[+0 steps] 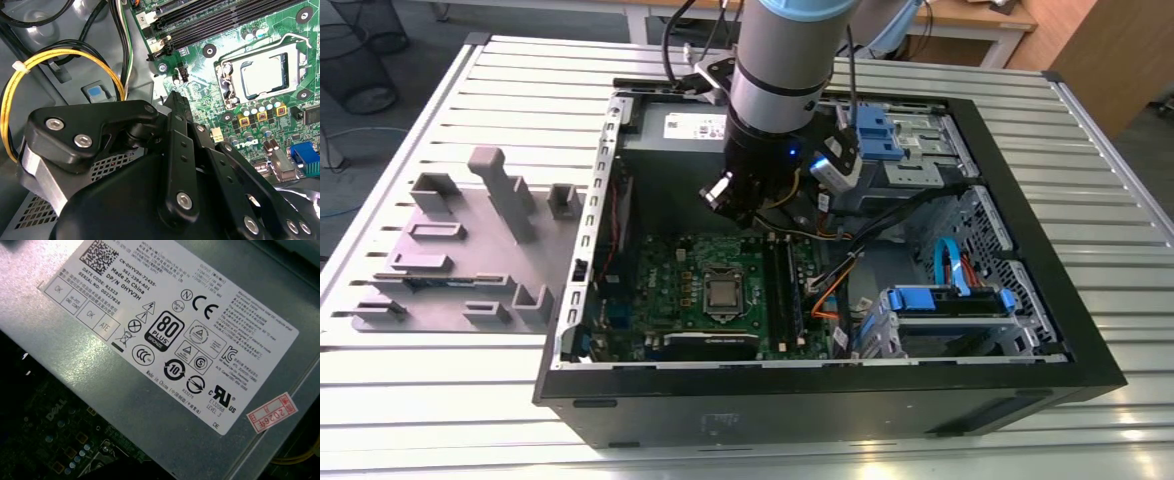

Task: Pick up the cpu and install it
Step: 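Close the cpu cover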

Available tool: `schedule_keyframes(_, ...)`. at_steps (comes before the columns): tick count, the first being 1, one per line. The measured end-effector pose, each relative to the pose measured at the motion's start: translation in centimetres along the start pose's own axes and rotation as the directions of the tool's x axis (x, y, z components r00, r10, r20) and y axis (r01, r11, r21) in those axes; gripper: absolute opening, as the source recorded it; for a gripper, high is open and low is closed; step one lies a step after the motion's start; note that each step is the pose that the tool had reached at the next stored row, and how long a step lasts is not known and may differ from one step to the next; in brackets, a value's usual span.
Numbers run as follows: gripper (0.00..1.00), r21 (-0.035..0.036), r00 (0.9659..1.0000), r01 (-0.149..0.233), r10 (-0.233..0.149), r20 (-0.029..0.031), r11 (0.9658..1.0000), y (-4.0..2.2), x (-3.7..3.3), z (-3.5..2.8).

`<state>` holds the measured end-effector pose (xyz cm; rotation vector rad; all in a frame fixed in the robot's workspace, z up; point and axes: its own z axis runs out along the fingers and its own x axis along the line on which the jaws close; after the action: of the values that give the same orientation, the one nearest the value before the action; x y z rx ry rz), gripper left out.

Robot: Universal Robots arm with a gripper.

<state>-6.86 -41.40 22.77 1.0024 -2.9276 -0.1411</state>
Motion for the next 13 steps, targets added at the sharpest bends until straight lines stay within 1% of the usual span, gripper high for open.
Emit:
schedule_keyframes(9,0.11,0.0000,1.0000,0.000,0.000,-0.0001,1.0000,-0.02,0.03,-0.01)
schedule_keyframes(13,0.11,0.0020,1.0000,0.001,-0.001,0.0024,1.0000,-0.34,0.46,-0.03)
